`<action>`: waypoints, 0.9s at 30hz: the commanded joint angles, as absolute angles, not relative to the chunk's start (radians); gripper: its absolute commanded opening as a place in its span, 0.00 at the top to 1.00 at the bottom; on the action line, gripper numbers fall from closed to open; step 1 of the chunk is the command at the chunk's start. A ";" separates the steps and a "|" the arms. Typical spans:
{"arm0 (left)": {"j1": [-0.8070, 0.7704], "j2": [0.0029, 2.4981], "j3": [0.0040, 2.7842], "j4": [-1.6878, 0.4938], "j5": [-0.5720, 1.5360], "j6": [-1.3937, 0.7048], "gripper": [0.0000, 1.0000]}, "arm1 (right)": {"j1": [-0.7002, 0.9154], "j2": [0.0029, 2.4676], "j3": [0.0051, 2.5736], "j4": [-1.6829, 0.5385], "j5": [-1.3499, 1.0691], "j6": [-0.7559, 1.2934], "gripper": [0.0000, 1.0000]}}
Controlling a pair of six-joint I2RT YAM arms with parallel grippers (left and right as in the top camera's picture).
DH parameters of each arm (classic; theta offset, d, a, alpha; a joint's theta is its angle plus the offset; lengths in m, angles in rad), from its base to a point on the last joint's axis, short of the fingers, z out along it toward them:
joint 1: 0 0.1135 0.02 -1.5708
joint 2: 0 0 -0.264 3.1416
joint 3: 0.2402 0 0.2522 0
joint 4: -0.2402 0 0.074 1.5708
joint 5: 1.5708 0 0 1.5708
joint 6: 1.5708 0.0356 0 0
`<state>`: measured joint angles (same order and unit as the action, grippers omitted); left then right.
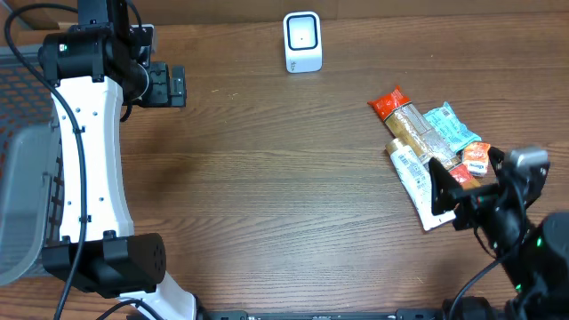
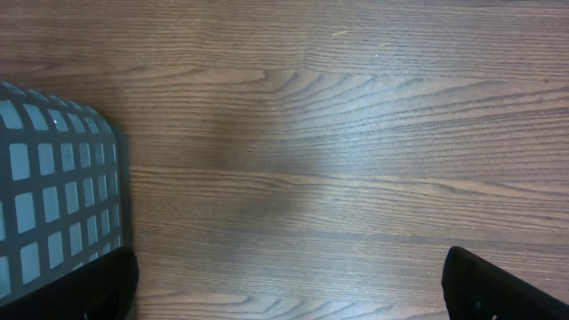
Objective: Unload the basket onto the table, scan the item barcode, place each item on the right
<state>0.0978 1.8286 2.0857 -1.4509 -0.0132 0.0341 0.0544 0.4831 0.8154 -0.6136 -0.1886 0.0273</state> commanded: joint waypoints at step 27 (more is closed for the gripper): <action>0.091 1.839 2.088 -1.451 -0.019 0.052 0.01 | 0.098 0.083 0.081 0.272 -0.176 0.030 0.00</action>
<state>0.0978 1.8286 2.0857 -1.4513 -0.0132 0.0341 0.0933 0.1081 0.1074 0.2626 -0.1818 0.0261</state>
